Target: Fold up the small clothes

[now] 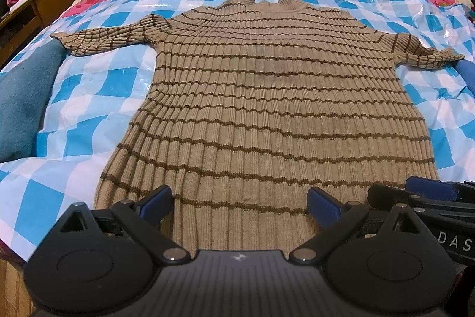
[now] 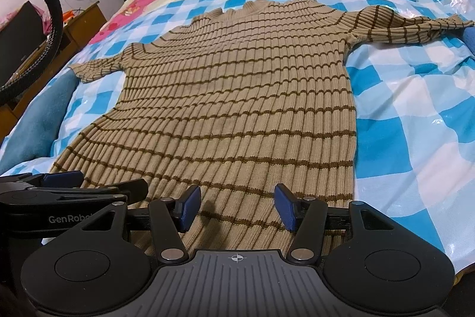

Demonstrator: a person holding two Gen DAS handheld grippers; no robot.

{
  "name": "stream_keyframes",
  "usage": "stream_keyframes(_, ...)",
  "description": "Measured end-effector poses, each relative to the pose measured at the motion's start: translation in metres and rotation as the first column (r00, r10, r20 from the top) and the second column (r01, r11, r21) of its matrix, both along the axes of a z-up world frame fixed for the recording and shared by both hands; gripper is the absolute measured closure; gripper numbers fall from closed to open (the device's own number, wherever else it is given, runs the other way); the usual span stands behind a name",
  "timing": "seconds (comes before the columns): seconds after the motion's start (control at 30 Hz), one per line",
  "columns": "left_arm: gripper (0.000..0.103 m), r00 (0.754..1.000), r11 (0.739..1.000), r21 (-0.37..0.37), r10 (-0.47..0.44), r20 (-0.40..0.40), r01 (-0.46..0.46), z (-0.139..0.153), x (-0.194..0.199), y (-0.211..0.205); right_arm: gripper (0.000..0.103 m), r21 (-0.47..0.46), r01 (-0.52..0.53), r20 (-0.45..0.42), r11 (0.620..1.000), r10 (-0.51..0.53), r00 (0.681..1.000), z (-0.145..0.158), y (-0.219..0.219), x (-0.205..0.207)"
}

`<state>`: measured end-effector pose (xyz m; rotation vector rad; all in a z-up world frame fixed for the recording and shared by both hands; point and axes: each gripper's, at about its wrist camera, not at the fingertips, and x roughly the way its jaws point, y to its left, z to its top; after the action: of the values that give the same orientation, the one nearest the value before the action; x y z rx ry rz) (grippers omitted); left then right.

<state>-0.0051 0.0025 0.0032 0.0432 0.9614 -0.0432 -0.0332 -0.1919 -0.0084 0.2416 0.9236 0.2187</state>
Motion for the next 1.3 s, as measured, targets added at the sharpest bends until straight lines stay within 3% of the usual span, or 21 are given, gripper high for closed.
stream_keyframes(1.3,0.001,1.0,1.0,0.019,0.005,-0.02,-0.004,-0.0024,0.0012,-0.003,0.048,0.003,0.001,-0.002,1.0,-0.001,1.0,-0.0012,0.0009,0.0003)
